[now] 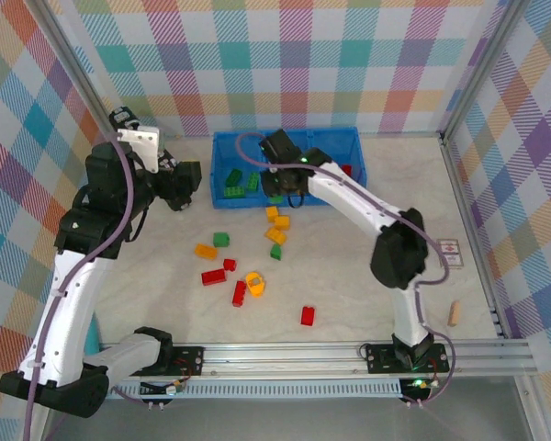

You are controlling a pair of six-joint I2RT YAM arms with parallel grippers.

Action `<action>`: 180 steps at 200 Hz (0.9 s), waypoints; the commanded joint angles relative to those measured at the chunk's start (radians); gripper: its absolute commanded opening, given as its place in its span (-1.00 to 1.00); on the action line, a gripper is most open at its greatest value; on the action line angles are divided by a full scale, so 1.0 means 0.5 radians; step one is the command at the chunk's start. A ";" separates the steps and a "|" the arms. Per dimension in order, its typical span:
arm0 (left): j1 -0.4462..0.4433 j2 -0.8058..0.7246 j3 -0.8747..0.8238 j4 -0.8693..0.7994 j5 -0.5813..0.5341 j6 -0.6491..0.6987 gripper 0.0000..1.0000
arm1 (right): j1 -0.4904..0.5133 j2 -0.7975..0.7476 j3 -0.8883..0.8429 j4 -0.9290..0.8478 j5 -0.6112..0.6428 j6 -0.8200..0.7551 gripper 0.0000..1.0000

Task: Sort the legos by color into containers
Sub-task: Place the lego in the container.

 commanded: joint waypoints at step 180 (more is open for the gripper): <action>-0.006 -0.073 -0.060 0.088 -0.082 0.011 1.00 | -0.021 1.089 0.824 0.815 -0.310 -1.098 -0.30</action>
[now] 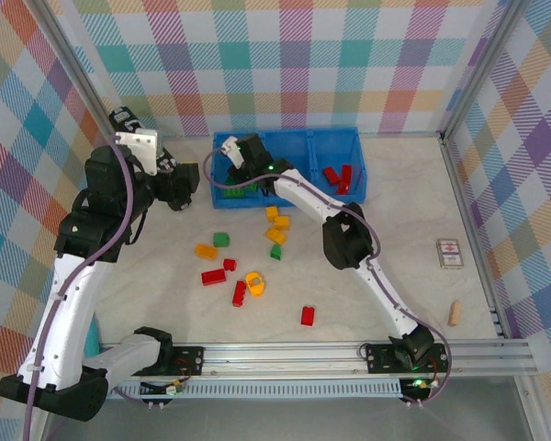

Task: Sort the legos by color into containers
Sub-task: Place the lego in the container, then pick up the lego from the bottom-center of the table.

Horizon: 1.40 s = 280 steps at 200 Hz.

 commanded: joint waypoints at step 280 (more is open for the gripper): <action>-0.012 -0.103 0.000 0.074 0.051 -0.012 1.00 | 0.350 -2.446 -2.591 -0.703 0.319 2.077 0.15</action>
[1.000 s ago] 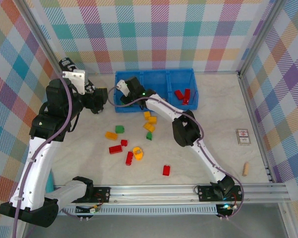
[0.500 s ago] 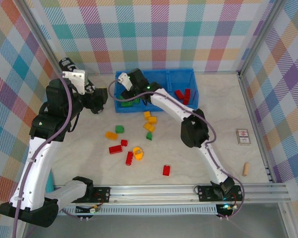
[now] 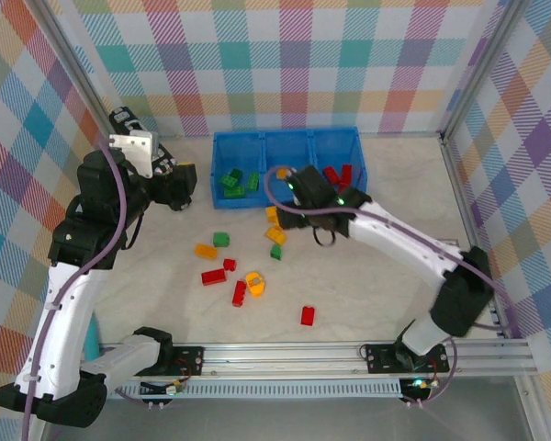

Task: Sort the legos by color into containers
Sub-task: Pick up the lego from the bottom-center of the table.

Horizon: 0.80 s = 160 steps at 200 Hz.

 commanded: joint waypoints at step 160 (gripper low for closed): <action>-0.268 -0.211 -0.009 0.066 -0.067 0.029 1.00 | 0.839 -0.120 -0.767 -0.330 0.139 1.969 0.42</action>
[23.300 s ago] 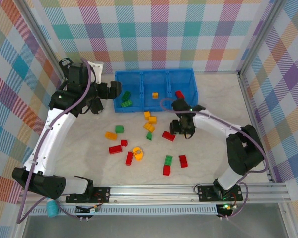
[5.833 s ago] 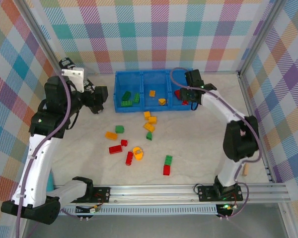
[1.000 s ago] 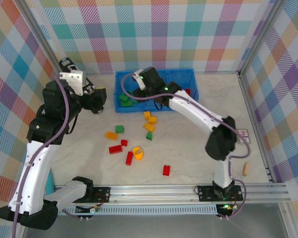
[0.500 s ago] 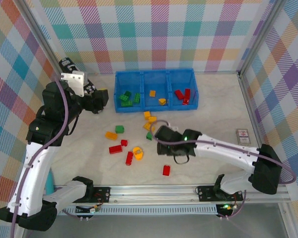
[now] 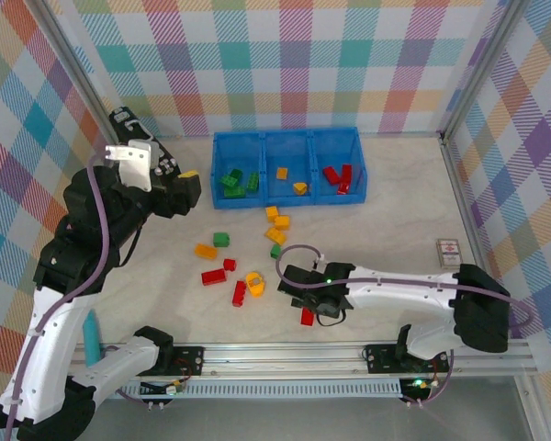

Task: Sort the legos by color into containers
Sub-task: Pick up the lego from the bottom-center of the table.

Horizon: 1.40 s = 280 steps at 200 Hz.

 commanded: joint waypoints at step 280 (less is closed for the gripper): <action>-0.032 0.108 0.025 0.002 -0.201 0.106 1.00 | -0.533 0.172 0.112 0.105 -0.283 -0.640 -0.43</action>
